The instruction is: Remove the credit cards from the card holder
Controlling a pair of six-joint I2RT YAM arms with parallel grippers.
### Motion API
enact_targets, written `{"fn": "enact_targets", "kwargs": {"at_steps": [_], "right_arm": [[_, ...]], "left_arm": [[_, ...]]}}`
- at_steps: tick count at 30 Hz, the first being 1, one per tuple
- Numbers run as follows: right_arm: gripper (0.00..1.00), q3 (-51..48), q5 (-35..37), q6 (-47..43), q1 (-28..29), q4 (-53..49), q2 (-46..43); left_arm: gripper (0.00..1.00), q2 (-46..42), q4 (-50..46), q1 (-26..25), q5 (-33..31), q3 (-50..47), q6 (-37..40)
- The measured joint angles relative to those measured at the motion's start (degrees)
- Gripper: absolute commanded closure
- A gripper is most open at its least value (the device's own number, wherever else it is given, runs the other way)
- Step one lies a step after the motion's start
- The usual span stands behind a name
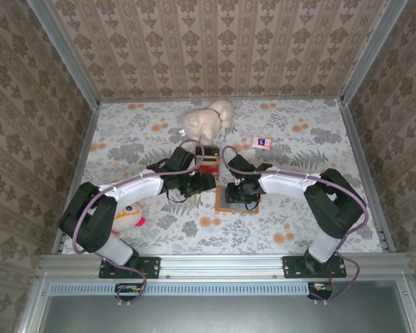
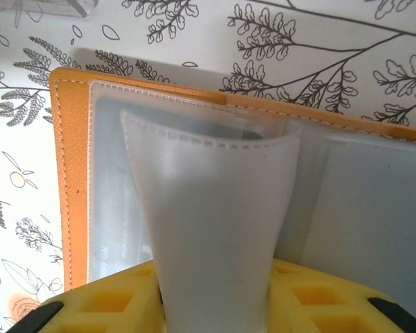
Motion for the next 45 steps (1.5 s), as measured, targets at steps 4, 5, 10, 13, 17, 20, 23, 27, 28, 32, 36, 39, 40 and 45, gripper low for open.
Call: {"fn": "enact_targets", "kwargs": {"at_steps": [4, 5, 10, 13, 17, 20, 23, 27, 28, 32, 36, 39, 40, 45], "right_arm": [[0.63, -0.46, 0.04, 0.26, 0.0, 0.42, -0.52], [0.63, -0.5, 0.07, 0.31, 0.0, 0.44, -0.55], [0.63, -0.85, 0.13, 0.39, 0.0, 0.85, -0.76], [0.63, -0.92, 0.13, 0.39, 0.0, 0.87, -0.83], [0.62, -1.09, 0.15, 0.39, 0.0, 0.9, -0.83], [0.58, -1.09, 0.55, 0.46, 0.0, 0.81, -0.85], [0.54, -1.07, 2.08, 0.74, 0.0, 0.04, -1.38], [0.5, -1.07, 6.64, 2.1, 0.04, -3.45, -2.95], [0.49, -1.07, 8.17, 2.4, 0.07, -4.74, -3.48], [0.47, -1.07, 14.19, 3.89, 0.07, -9.6, -5.95], [0.47, -1.25, 19.58, 5.55, -0.11, -13.09, -9.46], [0.5, -1.88, 21.24, 6.34, -0.46, -14.05, -12.61], [0.51, -2.29, 21.2, 6.34, -0.55, -13.88, -13.9], [0.51, -5.68, 17.9, 5.7, -0.68, -9.99, -23.1]], "left_arm": [[0.63, 0.98, 2.19, -1.36, 1.44, 0.31, -0.76], [0.67, 1.66, 2.56, -1.9, 1.75, 0.57, -0.98], [0.81, 6.36, 4.44, -4.92, 3.04, 1.77, -1.7], [0.86, 9.31, 5.14, -6.21, 3.87, 2.36, -2.36], [0.89, 12.48, 5.73, -6.69, 4.33, 2.75, -3.1], [0.9, 14.23, 5.68, -6.69, 4.96, 3.17, -3.3], [0.9, 14.6, 5.57, -6.71, 5.14, 3.74, -3.41], [0.91, 14.6, 5.51, -6.95, 5.07, 3.74, -3.69], [0.91, 14.6, 5.51, -6.95, 5.07, 3.74, -3.69], [0.92, 14.6, 5.49, -6.95, 5.09, 3.74, -3.72], [0.87, 14.58, 5.55, -6.95, 5.18, 3.74, -3.65], [0.79, 14.32, 5.84, -6.95, 6.01, 3.74, -3.61], [0.76, 13.88, 5.9, -6.95, 6.29, 3.74, -3.54], [0.67, 9.09, 4.85, -6.93, 5.51, 3.82, -3.19]]}}
